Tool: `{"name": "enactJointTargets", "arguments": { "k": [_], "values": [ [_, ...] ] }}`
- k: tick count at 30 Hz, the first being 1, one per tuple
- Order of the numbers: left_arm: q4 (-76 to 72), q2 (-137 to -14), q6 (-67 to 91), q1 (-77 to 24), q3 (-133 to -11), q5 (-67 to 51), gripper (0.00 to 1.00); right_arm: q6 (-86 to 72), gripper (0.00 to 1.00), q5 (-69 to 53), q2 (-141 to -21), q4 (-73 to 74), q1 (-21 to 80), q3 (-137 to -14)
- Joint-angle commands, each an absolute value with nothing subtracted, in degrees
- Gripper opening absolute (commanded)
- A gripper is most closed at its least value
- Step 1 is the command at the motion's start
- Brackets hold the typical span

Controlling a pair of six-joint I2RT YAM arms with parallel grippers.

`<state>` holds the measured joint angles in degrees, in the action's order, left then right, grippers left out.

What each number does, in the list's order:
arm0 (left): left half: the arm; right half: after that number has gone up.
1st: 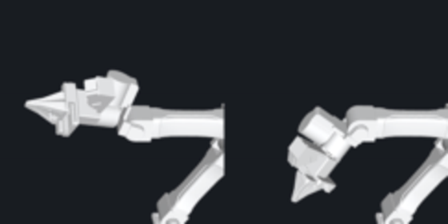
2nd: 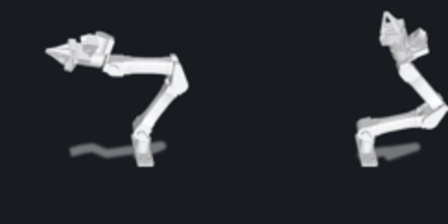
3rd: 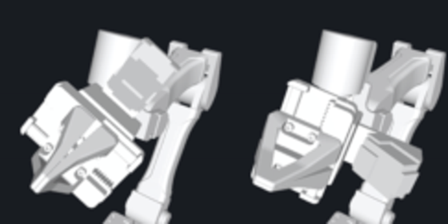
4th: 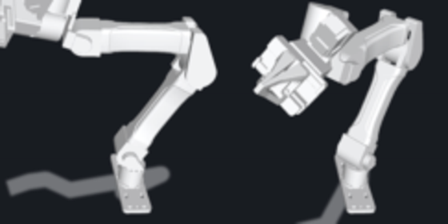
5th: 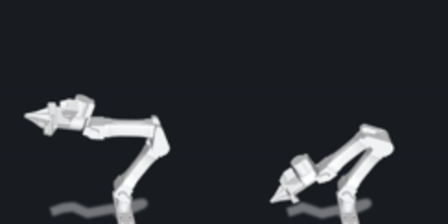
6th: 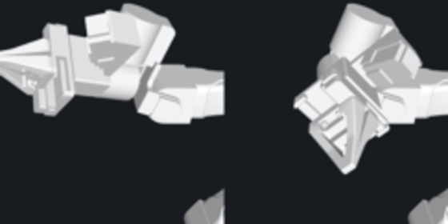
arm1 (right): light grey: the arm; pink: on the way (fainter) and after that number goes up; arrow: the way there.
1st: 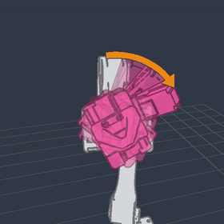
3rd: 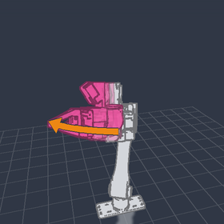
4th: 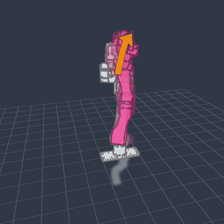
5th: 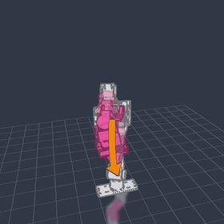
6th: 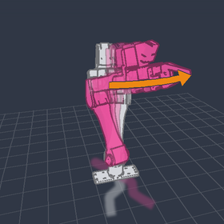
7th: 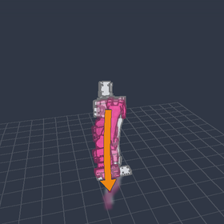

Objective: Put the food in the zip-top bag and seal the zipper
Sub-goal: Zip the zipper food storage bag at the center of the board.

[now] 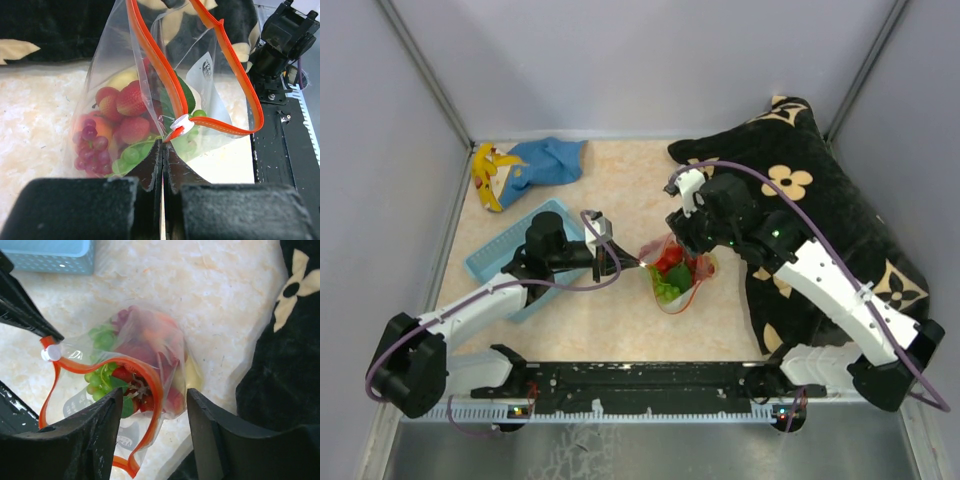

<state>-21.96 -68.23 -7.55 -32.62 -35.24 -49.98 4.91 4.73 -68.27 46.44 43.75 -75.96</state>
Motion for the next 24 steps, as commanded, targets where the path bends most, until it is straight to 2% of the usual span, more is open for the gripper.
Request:
{"name": "enactJointTargets", "arguments": {
  "k": [1,6,9,10,11,13,16,19,22,24],
  "values": [
    [-21.8,-67.0,-7.5,-32.6,-37.5,-49.7,0.00,7.6,0.57,0.3,-65.5,43.1,44.6,-74.7],
    [-22.1,-67.0,-7.5,-32.6,-37.5,-50.0,0.00,8.0,0.58,2.5,-68.0,43.9,44.7,-74.1],
    [-22.4,-67.1,-7.5,-32.6,-37.3,-50.3,0.00,7.7,0.52,5.6,-69.7,43.5,44.7,-74.0],
    [-22.6,-67.2,-7.5,-32.6,-37.2,-50.6,0.00,7.6,0.46,6.2,-70.0,43.0,44.7,-73.9],
    [-22.7,-67.3,-7.5,-32.6,-37.1,-50.7,0.00,7.6,0.34,6.5,-70.2,42.5,44.7,-73.8],
    [-22.9,-67.5,-7.6,-32.7,-37.0,-51.2,0.00,7.6,0.17,6.2,-70.3,41.4,44.6,-73.8],
    [-23.6,-68.1,-8.0,-32.6,-36.6,-51.3,0.01,7.5,0.00,5.3,-70.1,40.0,44.1,-74.2],
    [-24.3,-69.3,-8.3,-32.6,-36.2,-51.9,0.10,6.9,0.00,3.2,-70.3,39.6,42.6,-75.0],
    [-24.9,-70.4,-9.2,-32.7,-35.8,-52.5,0.30,6.4,0.00,1.5,-70.6,39.6,41.3,-75.6],
    [-25.3,-71.1,-9.6,-32.7,-35.5,-52.0,0.37,6.3,0.00,1.0,-71.0,39.7,41.1,-75.8]
  ]
}}
